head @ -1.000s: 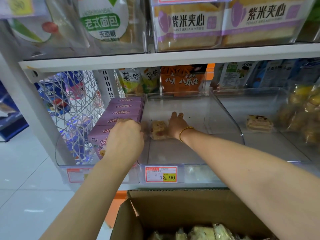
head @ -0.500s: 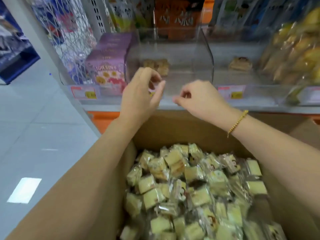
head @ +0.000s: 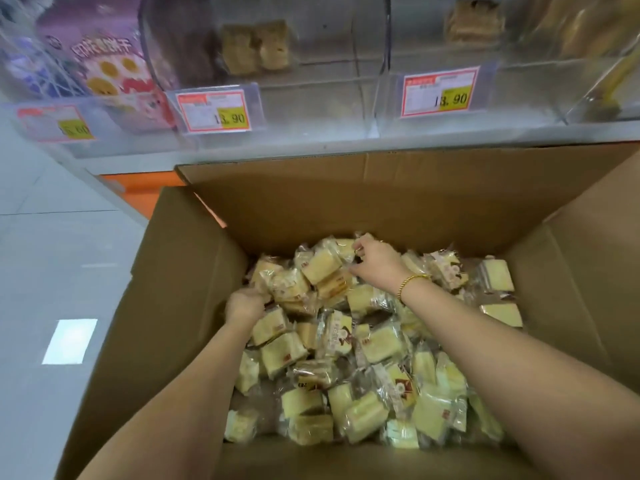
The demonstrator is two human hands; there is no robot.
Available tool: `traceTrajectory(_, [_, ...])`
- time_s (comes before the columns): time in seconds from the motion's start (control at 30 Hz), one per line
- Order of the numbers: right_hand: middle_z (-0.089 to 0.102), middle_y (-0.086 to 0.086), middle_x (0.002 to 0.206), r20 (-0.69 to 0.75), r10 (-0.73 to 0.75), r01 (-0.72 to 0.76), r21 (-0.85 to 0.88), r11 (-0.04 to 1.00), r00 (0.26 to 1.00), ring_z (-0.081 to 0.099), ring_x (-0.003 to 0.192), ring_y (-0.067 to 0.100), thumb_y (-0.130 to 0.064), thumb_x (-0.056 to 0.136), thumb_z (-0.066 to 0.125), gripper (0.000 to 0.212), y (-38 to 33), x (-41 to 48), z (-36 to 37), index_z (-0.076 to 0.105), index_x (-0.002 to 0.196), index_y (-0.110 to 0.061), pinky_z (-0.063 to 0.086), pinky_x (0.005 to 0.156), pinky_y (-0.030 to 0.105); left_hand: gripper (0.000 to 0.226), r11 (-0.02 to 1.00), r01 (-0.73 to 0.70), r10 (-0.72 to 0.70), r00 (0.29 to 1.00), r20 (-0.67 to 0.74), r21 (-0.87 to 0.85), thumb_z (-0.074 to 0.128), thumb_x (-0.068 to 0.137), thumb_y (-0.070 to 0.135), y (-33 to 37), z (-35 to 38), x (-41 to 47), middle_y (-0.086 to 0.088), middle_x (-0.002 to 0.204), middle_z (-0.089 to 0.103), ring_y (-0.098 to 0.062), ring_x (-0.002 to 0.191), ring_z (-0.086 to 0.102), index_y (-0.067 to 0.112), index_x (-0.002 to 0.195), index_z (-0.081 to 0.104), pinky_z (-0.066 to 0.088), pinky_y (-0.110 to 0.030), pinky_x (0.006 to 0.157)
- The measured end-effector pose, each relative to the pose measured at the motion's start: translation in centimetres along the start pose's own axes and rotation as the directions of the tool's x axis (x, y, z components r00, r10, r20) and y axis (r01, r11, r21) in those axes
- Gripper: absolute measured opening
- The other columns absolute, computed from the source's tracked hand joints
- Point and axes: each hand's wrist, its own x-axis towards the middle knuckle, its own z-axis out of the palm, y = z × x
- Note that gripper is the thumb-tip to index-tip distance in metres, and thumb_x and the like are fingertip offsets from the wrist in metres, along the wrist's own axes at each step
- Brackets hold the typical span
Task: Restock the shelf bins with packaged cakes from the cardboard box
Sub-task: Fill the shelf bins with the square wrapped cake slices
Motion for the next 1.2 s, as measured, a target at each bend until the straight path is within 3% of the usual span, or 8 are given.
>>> traceTrajectory(0.2, [0.058,0.006,0.071,0.117,0.242,-0.247,0.027,0.969,0.963,0.058,0.063,0.02,-0.027,0.096,0.054,0.036,1.5,0.7,4.8,0.048,0.069,-0.005,0.044,0.048,0.026,0.068,0.703,-0.557,0.535,0.824,0.187,0.443,0.079,0.077,0.016,0.5,0.8,1.1,-0.003,0.136,0.049,-0.023,0.125,0.046,0.017,0.137,0.047,0.039,-0.035,0.104])
traceTrajectory(0.5, [0.05,0.011,0.095,0.348,0.362,-0.452,0.224,0.864,0.865,0.05,0.091,0.023,-0.009,0.092,0.05,0.033,3.9,-0.7,11.0,0.038,0.063,-0.018,0.043,0.067,0.022,0.063,0.359,-0.652,0.444,0.749,0.492,0.668,0.081,0.074,0.02,3.1,1.5,3.2,-0.006,0.141,0.041,-0.026,0.131,0.034,0.027,0.129,0.051,0.032,-0.038,0.108])
traceTrajectory(0.67, [0.053,0.012,0.09,0.373,0.416,-0.529,0.286,0.799,0.829,0.057,0.092,0.026,-0.005,0.095,0.047,0.009,3.4,-0.6,11.3,0.054,0.099,-0.008,0.053,0.066,0.028,0.049,0.296,-0.66,0.376,0.745,0.551,0.69,0.079,0.074,0.015,4.2,1.3,1.9,-0.003,0.114,0.059,-0.017,0.089,0.053,0.028,0.107,0.045,0.043,-0.03,0.066])
traceTrajectory(0.77, [0.061,0.019,0.11,0.426,0.451,-0.571,0.212,0.793,0.785,0.064,0.1,0.027,-0.01,0.098,0.043,0.044,2.2,-0.7,11.2,0.035,0.139,0.003,0.055,0.085,0.032,0.05,0.403,-0.629,0.345,0.777,0.527,0.664,0.08,0.076,0.029,5.2,0.2,1.0,0.002,0.102,0.061,-0.015,0.084,0.056,0.025,0.116,0.05,0.043,-0.028,0.065])
traceTrajectory(0.87, [0.06,0.009,0.11,0.439,0.355,-0.482,0.22,0.848,0.825,0.056,0.108,0.026,-0.012,0.098,0.044,0.017,1.8,-0.3,11.4,0.058,0.108,-0.007,0.042,0.1,0.034,0.055,0.649,-0.501,0.258,0.853,0.454,0.572,0.081,0.074,0.033,6.8,-1.9,-0.3,0.002,0.114,0.053,-0.018,0.105,0.055,0.021,0.12,0.054,0.046,-0.029,0.083])
traceTrajectory(1.0, [0.042,0.0,0.072,0.411,0.378,-0.533,0.383,0.754,0.83,0.043,0.063,0.016,-0.02,0.094,0.056,0.026,2.5,0.3,11.3,0.045,0.071,-0.017,0.044,0.061,0.024,0.061,0.891,-0.293,0.053,0.825,0.563,0.346,0.076,0.08,0.022,8.5,-5.7,-2.2,-0.001,0.111,0.06,-0.015,0.097,0.058,0.011,0.134,0.048,0.047,-0.024,0.075])
traceTrajectory(1.07, [0.049,0.004,0.074,0.422,0.444,-0.608,0.453,0.651,0.79,0.047,0.06,0.015,-0.023,0.09,0.064,0.018,2.6,0.2,11.3,0.057,0.094,-0.007,0.043,0.048,0.022,0.067,0.936,-0.211,-0.004,0.795,0.606,0.282,0.075,0.08,0.015,8.6,-7.5,-3.0,-0.003,0.109,0.066,-0.012,0.093,0.062,0.009,0.139,0.044,0.048,-0.022,0.073])
traceTrajectory(1.2, [0.06,0.022,0.12,0.435,0.417,-0.602,0.581,0.548,0.798,0.057,0.111,0.033,-0.009,0.077,0.079,0.072,2.8,-0.1,12.5,0.039,0.135,0.007,0.05,0.087,0.036,0.066,0.976,-0.122,-0.031,0.745,0.666,0.182,0.074,0.073,0.012,7.9,-9.8,-4.8,-0.009,0.12,0.067,-0.015,0.107,0.063,0.004,0.134,0.051,0.049,-0.026,0.091])
